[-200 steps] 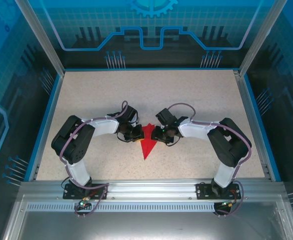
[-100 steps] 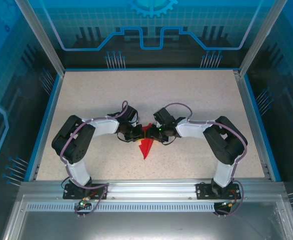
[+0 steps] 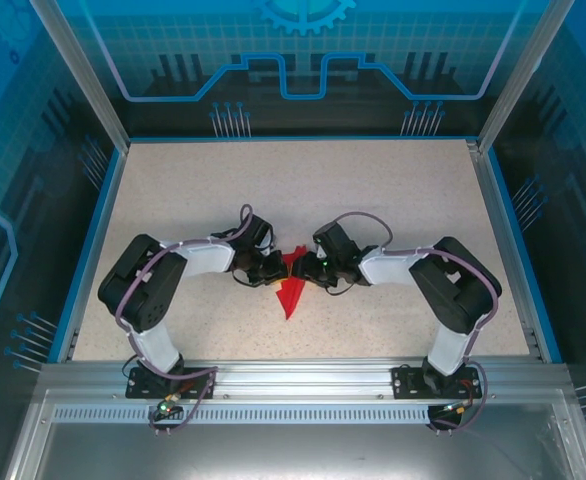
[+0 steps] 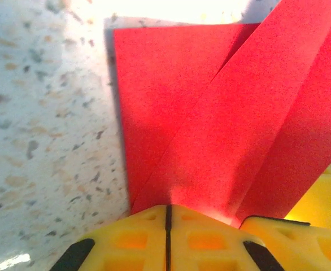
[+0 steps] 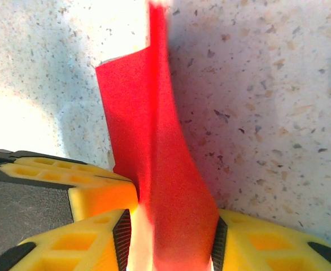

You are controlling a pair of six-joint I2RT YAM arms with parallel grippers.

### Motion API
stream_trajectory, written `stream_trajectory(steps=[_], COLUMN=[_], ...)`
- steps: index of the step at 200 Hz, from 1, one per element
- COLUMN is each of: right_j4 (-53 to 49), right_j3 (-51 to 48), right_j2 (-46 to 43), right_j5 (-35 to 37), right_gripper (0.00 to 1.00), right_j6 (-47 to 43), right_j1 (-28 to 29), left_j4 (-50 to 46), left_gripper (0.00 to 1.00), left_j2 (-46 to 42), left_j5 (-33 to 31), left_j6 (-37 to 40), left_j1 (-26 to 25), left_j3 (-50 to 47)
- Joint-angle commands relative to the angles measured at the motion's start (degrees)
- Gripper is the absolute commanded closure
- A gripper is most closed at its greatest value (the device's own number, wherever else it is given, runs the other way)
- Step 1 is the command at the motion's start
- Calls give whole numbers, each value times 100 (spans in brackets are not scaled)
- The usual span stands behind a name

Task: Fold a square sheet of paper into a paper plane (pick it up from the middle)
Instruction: Turn over the paper at the center of the table.

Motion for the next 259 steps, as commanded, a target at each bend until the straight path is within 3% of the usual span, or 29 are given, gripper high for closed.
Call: stream_trajectory(steps=[1,153,198,259], right_j4=[385,1215,1287,2335], right_j3=[-260,-845,-1081,-1290], right_j2=[-164,-575,-796,-511], right_j5=[-197,-453,-244,-428], right_gripper=[56,55,53,52], right_j6=[81,376,486,925], right_j1=[-7,-108,-111,-91], left_j4=[-188,-355,-391,-348], left_gripper=[90,89,89,89], left_j2=[-193,-359,-397,-366], left_j5=[-261,-469,-477,-469], left_j6=[-150,-194,-186,-212], left_j1=[49,62,57,62], left_j3=[-173,-128,-140,-146])
